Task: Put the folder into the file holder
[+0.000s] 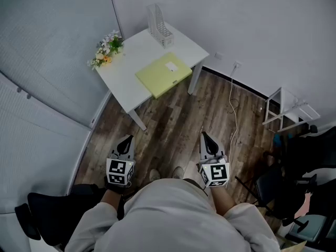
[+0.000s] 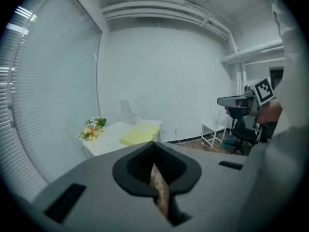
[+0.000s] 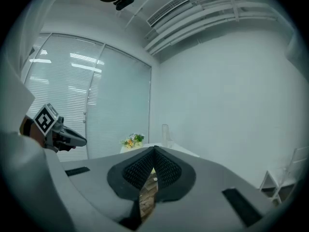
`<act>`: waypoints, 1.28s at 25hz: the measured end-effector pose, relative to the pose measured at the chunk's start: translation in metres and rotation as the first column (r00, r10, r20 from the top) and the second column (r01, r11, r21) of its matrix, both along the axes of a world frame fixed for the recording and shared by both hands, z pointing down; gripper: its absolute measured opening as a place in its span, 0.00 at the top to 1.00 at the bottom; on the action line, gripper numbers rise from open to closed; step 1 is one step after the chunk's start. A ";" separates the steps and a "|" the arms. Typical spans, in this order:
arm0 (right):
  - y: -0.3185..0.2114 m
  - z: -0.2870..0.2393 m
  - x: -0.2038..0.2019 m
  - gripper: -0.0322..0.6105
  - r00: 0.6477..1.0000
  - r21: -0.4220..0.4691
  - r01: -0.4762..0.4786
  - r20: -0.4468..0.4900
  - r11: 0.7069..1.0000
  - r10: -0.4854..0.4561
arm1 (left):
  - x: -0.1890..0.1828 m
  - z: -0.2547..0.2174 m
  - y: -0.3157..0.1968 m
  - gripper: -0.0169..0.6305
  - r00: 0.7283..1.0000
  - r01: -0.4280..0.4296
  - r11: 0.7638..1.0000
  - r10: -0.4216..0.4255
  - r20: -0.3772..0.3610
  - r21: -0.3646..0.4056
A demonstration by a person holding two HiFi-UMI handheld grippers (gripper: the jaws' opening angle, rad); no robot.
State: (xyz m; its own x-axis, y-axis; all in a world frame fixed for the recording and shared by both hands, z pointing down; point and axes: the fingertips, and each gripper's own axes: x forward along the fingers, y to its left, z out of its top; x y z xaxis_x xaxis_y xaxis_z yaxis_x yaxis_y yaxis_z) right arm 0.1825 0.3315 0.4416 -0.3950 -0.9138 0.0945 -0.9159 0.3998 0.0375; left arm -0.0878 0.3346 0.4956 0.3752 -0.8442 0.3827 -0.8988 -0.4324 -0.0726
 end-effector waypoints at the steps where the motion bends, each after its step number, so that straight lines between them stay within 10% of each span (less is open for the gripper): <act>1: 0.000 0.000 0.001 0.93 1.000 0.000 0.001 0.000 1.000 -0.001 | 0.001 0.000 0.000 0.96 1.000 0.000 1.000 0.000 0.001 -0.002; 11: -0.001 0.003 0.007 0.92 0.998 0.000 0.031 0.055 1.000 -0.031 | 0.010 0.003 0.000 0.96 1.000 0.000 1.000 0.000 0.011 -0.012; 13: -0.003 0.002 0.007 0.56 0.995 -0.003 0.053 0.083 0.999 -0.052 | 0.012 0.003 -0.001 0.96 1.000 0.001 1.000 0.000 0.012 -0.013; 16: -0.005 0.000 0.015 0.38 0.996 0.006 0.038 0.077 0.999 -0.038 | 0.018 0.004 -0.001 0.96 1.000 0.002 1.000 -0.001 0.016 -0.019; 32: -0.036 0.031 0.042 0.37 0.992 -0.046 0.114 0.062 0.992 -0.111 | 0.045 0.021 0.013 0.96 0.995 0.087 0.995 -0.084 0.058 -0.049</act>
State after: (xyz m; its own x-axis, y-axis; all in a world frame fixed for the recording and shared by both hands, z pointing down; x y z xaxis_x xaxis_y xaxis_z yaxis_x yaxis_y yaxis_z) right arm 0.2242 0.2958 0.4725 -0.5012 -0.8580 0.1122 -0.8650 0.5003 -0.0376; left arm -0.0429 0.3478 0.5162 0.2797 -0.8510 0.4445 -0.9278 -0.3587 -0.1030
